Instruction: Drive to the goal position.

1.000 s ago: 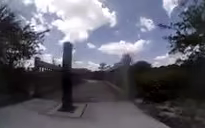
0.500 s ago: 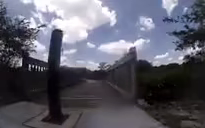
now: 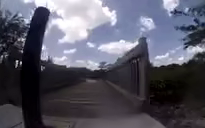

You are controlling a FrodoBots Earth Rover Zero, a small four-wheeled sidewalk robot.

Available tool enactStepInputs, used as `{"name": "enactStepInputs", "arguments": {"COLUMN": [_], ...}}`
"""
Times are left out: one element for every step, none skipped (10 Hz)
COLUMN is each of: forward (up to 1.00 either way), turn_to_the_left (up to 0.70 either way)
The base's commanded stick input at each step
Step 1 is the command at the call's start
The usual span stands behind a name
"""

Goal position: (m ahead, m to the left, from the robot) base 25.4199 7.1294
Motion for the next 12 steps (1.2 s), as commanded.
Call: {"name": "enactStepInputs", "arguments": {"forward": [0.85,0.85,0.85,0.85,0.85,0.85,0.85,0.85,0.85,0.85,0.85,0.85], "turn_to_the_left": [0.0,0.0,0.0,0.0,0.0,0.0,0.0,0.0,0.0,0.0,0.0,0.0]}}
